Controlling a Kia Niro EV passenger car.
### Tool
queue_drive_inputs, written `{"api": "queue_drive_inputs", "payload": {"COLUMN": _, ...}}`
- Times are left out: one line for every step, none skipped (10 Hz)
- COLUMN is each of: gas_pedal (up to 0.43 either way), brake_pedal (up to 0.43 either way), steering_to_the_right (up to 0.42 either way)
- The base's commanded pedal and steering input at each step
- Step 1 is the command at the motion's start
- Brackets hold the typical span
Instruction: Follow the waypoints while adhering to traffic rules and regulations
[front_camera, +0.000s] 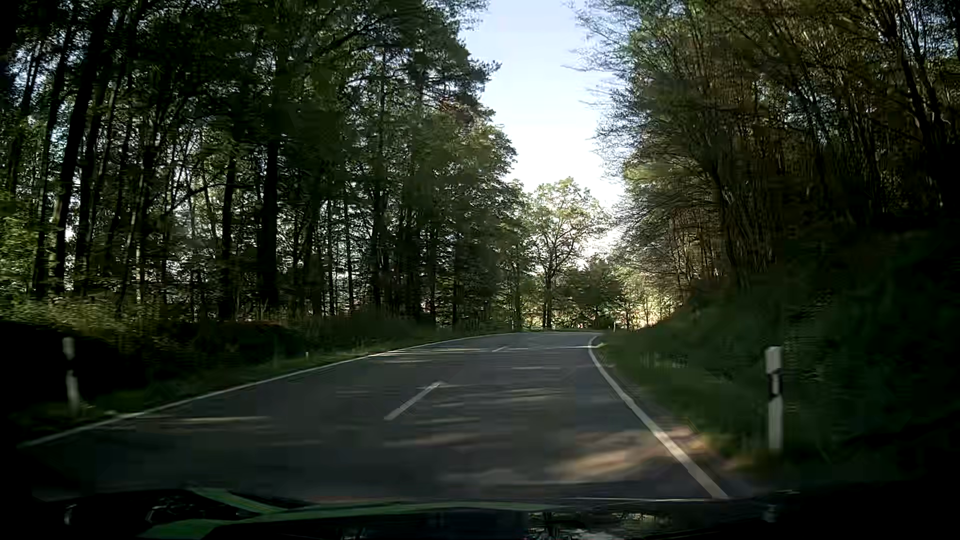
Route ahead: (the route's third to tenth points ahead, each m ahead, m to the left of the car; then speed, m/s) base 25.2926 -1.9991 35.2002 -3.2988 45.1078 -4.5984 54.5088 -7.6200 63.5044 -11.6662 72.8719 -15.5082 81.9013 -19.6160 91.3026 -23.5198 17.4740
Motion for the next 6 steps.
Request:
{"api": "queue_drive_inputs", "payload": {"gas_pedal": 0.110, "brake_pedal": 0.000, "steering_to_the_right": 0.020}}
{"api": "queue_drive_inputs", "payload": {"gas_pedal": 0.110, "brake_pedal": 0.000, "steering_to_the_right": 0.021}}
{"api": "queue_drive_inputs", "payload": {"gas_pedal": 0.110, "brake_pedal": 0.000, "steering_to_the_right": 0.021}}
{"api": "queue_drive_inputs", "payload": {"gas_pedal": 0.110, "brake_pedal": 0.000, "steering_to_the_right": 0.021}}
{"api": "queue_drive_inputs", "payload": {"gas_pedal": 0.110, "brake_pedal": 0.000, "steering_to_the_right": 0.022}}
{"api": "queue_drive_inputs", "payload": {"gas_pedal": 0.110, "brake_pedal": 0.000, "steering_to_the_right": 0.024}}
